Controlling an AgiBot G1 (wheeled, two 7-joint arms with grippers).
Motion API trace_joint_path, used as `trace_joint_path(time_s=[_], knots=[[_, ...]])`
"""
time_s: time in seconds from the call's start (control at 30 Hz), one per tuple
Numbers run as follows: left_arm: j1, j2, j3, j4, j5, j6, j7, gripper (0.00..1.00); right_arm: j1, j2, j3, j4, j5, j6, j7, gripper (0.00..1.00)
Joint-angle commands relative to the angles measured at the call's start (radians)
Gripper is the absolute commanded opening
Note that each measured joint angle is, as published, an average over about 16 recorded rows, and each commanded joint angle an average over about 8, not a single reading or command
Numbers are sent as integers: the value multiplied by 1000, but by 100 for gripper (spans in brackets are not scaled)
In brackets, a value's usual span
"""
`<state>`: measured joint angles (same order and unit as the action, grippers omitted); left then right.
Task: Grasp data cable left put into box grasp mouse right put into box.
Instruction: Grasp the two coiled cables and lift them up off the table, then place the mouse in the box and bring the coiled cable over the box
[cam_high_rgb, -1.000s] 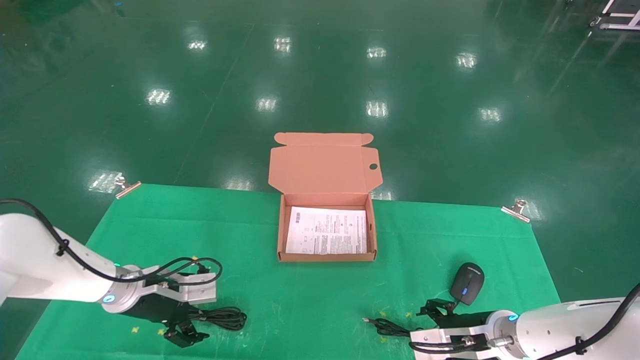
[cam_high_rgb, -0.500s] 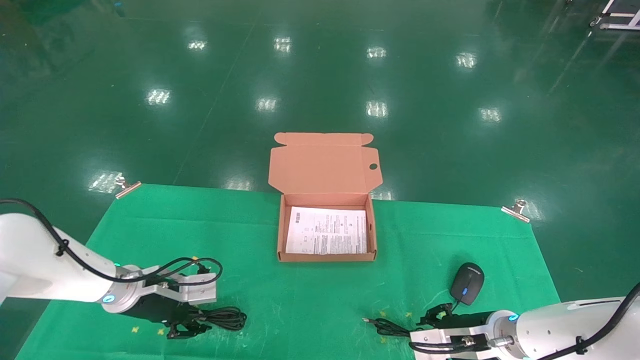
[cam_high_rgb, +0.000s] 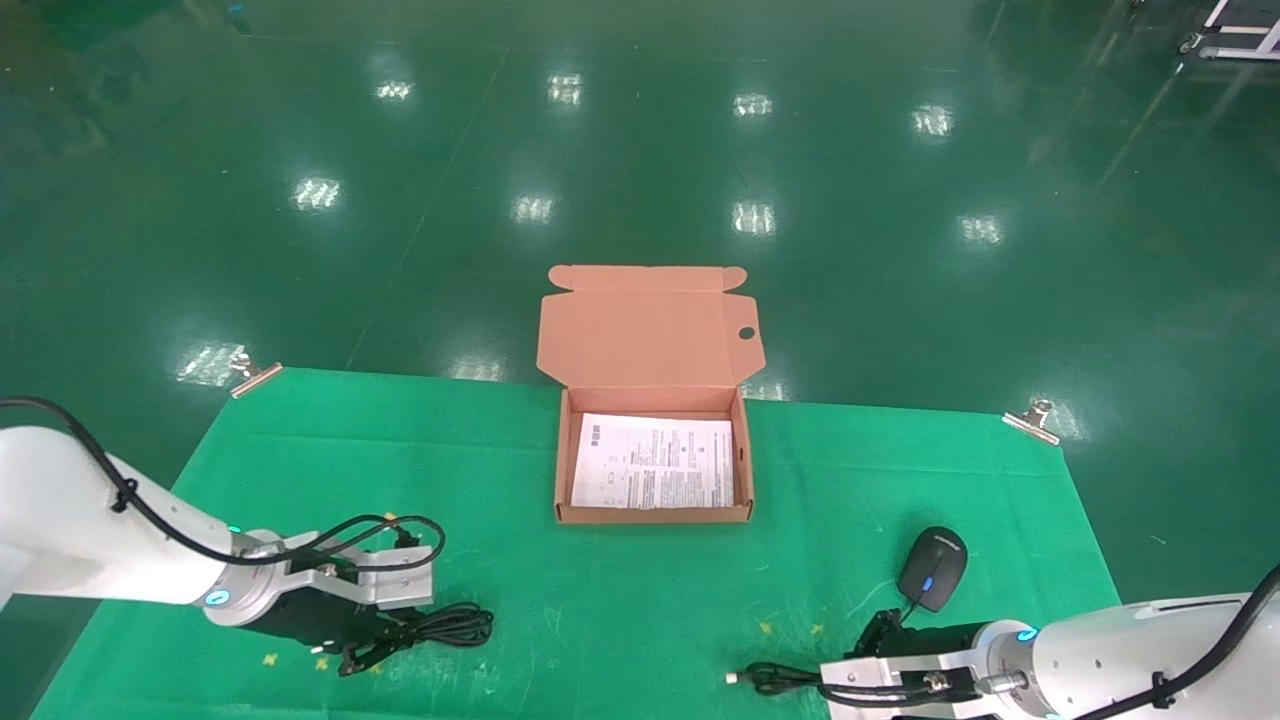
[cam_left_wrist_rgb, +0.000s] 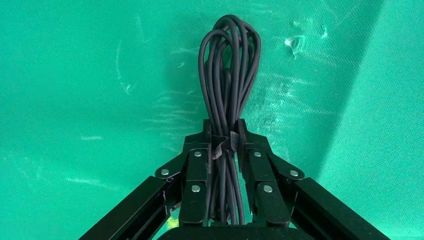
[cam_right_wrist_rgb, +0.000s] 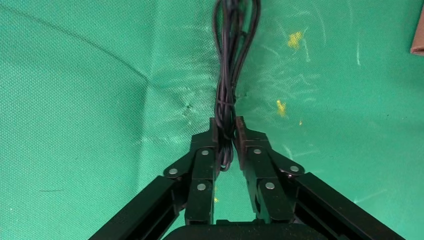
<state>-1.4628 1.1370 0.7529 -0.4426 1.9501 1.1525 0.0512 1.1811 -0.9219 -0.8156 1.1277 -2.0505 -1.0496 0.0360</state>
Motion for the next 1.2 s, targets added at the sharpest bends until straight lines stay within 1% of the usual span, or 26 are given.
trace_joint_path(time_s=[0.03,0.2,0.37,0.5,0.63,0.77,0.9,1.07,1.2], knots=[[0,0,0,0,0,0,0,0,0,0,0,0,0,0,0,0],[-5,-9,-2,-10,-2,2,9,0,6,12,10,15,8,0,10,0],[-32,-52,-21,-64,-25,17,35,0,33,78,60,99,39,5,63,0],[-67,-92,-46,-143,-50,17,42,0,85,133,116,178,52,25,108,0],[-98,-114,-72,-239,-64,-10,26,0,164,136,160,207,50,59,121,0],[-120,-116,-90,-326,-67,-48,-3,0,252,88,188,199,54,96,106,0],[-142,-101,-100,-388,-59,-83,-31,0,332,9,203,165,79,137,74,0],[-169,-70,-107,-428,-37,-134,-57,0,404,-97,213,61,121,196,9,0],[-184,-47,-109,-438,-11,-183,-74,0,446,-164,216,-40,156,233,-62,0]])
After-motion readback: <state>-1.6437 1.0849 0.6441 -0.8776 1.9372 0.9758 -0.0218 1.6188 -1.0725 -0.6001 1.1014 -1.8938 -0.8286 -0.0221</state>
